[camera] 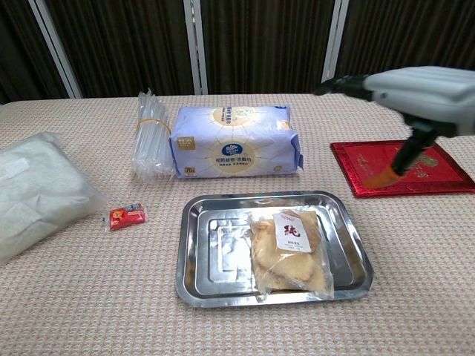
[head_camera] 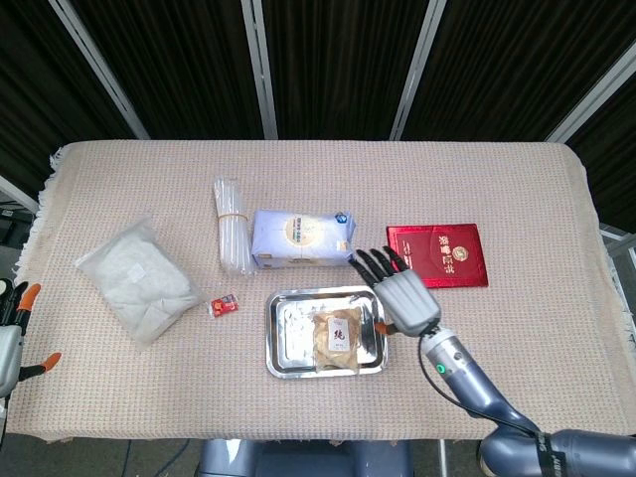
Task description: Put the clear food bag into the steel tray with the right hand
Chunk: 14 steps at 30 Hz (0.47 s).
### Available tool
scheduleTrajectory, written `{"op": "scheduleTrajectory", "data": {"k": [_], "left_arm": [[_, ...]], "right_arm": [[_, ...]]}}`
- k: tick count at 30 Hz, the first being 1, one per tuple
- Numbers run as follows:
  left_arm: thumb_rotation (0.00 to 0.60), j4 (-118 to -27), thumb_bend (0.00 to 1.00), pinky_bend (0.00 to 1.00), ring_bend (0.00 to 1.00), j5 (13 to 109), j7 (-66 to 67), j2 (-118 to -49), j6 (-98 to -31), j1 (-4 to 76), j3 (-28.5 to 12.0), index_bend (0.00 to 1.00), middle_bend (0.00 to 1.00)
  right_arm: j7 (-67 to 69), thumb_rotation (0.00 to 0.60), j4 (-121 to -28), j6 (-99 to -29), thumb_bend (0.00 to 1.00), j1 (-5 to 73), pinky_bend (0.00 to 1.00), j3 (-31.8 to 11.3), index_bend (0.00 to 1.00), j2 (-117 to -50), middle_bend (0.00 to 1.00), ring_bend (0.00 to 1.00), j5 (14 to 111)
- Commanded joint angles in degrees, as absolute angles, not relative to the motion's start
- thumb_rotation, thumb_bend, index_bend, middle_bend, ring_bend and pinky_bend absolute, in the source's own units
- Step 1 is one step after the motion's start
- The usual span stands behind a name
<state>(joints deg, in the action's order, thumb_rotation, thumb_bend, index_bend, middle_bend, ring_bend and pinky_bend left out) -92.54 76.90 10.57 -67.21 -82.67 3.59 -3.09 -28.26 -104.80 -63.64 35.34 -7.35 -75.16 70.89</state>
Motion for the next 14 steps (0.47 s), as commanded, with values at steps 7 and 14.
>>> {"op": "scheduleTrajectory", "data": {"k": [7, 14], "left_arm": [[0.6, -92.9, 0.01, 0.0, 0.0, 78.2, 10.7, -67.7, -84.3, 3.5, -3.4, 0.03, 0.0], [0.6, -94.0, 0.01, 0.0, 0.0, 80.5, 10.6, -67.3, -86.7, 3.0, -3.4, 0.04, 0.0]], "right_arm": [[-19.7, 0.6, -100.7, -78.2, 0.05, 22.8, 0.0, -1.9, 0.12, -70.5, 0.04, 0.0, 77.6], [-15.3, 0.6, -95.2, -88.0, 0.05, 14.2, 0.0, 0.9, 0.12, -71.4, 0.04, 0.0, 80.4]]}}
